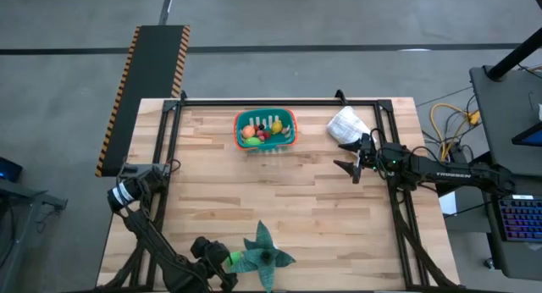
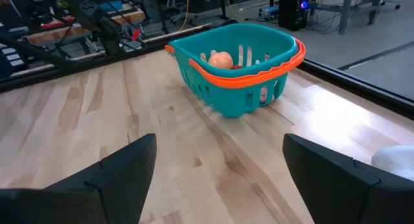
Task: Pick and placing Produce into tupperware
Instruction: Put the green pear toy into the bin
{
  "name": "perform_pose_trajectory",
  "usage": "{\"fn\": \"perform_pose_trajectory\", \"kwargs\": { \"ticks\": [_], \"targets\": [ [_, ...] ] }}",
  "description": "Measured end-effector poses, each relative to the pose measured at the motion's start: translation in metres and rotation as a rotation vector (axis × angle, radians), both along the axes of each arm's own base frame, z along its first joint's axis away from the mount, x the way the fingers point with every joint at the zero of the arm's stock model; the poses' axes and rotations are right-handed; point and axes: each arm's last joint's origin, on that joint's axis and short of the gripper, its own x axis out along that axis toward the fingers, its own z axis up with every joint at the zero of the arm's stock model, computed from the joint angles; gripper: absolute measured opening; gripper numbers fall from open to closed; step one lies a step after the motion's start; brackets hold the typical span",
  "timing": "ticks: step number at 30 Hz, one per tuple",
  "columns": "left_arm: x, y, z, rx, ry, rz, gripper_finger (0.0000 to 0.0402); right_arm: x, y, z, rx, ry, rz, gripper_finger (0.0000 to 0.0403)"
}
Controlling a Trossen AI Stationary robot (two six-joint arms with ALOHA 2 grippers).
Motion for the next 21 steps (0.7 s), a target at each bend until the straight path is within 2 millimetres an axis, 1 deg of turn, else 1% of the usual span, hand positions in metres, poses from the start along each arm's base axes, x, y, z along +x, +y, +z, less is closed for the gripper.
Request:
{"fn": "perform_pose_trajectory", "kwargs": {
  "ticks": [8,15,21],
  "targets": [
    [0.002,0.002,-0.004,-0.012,0.004,0.007,0.0381,0.0,0.0,0.0,-0.005,0.002,0.001,0.0327],
    [0.004,0.004,-0.02,-0.075,-0.009,0.011,0.0381,0.0,0.0,0.0,-0.017,0.006,0.004,0.0327],
    [0.002,0.008,-0.033,-0.093,-0.014,0.012,0.0381,0.0,0.0,0.0,-0.018,0.006,0.004,0.0327]
  ]
}}
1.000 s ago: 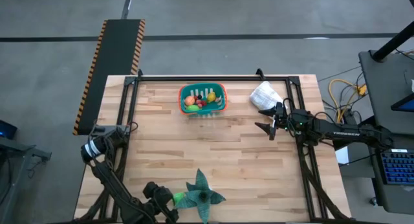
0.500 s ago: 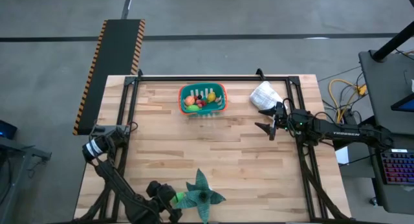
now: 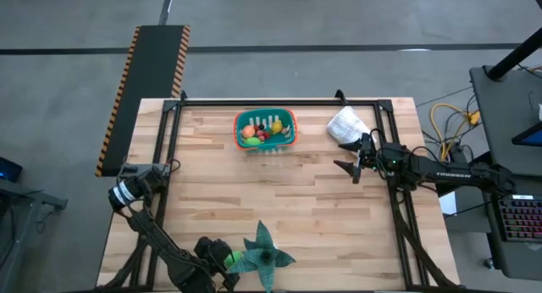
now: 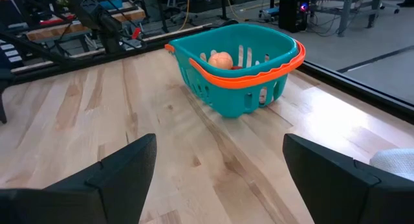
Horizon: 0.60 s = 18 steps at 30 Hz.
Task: Pick and placing Produce into tupperware
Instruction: Put the green pear toy into the bin
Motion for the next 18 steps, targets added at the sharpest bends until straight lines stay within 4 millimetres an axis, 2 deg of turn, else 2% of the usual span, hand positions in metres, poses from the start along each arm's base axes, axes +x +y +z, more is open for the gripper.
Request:
{"fn": "perform_pose_trajectory", "kwargs": {
  "ticks": [10,18],
  "targets": [
    [-0.0005,0.0023,-0.0046,-0.023,0.018,-0.012,0.0373,-0.0001,0.0,-0.0004,0.001,0.004,0.0,0.0327],
    [-0.0015,0.0033,-0.0055,-0.02,0.036,-0.014,0.0287,-0.0001,0.0,-0.0005,0.001,0.005,0.0,0.0327]
  ]
}}
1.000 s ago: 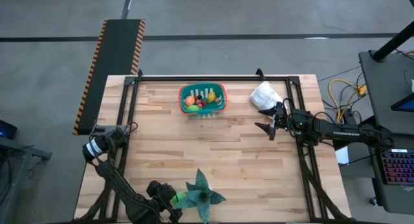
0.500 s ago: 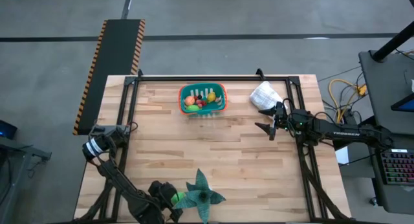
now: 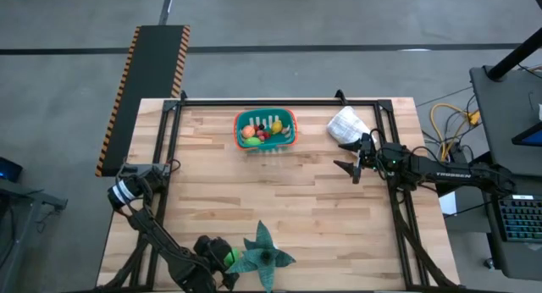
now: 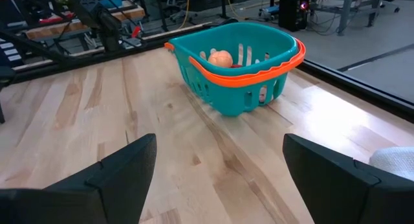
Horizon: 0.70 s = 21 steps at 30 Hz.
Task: Pick and placing Produce into tupperware
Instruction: Put the green pear toy into the bin
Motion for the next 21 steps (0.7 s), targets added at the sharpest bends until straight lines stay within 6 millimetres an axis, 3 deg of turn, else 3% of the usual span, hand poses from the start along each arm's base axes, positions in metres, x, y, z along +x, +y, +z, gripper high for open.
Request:
{"fn": "perform_pose_trajectory", "kwargs": {
  "ticks": [9,21],
  "targets": [
    [0.001,-0.001,0.006,0.012,-0.006,-0.057,0.0194,0.0,0.0,0.0,0.001,0.001,0.0,0.0327],
    [-0.011,0.007,0.032,0.031,0.026,-0.095,0.0205,0.0,0.0,0.0,0.005,0.001,-0.001,0.0327]
  ]
}}
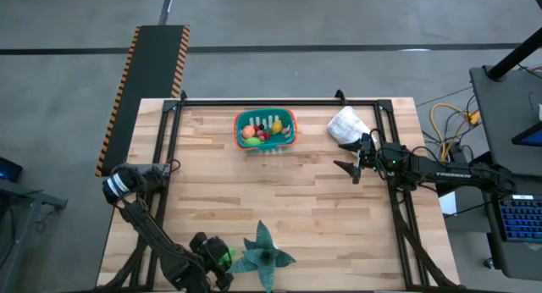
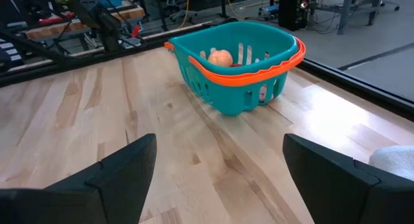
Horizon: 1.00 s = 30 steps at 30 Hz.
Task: Pick and placing Produce into tupperware
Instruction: Put the green pear toy into the bin
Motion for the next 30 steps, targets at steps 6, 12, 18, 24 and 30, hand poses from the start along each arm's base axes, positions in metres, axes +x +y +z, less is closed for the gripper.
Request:
{"fn": "perform_pose_trajectory", "kwargs": {
  "ticks": [6,12,18,24,30],
  "targets": [
    [-0.019,0.014,0.02,0.042,0.088,0.029,0.02,0.0,0.0,0.0,0.003,-0.001,-0.001,0.0327],
    [-0.037,0.034,0.041,0.146,0.157,0.063,0.02,0.0,0.0,0.0,0.004,-0.001,0.0,0.0327],
    [-0.048,0.059,0.068,0.301,0.03,0.059,0.02,0.0,0.0,0.0,0.007,-0.003,-0.001,0.0327],
    [-0.063,0.092,0.099,0.443,-0.207,0.021,0.0199,0.0,0.0,0.0,0.015,-0.005,-0.003,0.0327],
    [-0.077,0.132,0.126,0.56,-0.38,-0.002,0.0199,0.0,0.0,0.0,0.015,-0.005,-0.003,0.0327]
  ]
}}
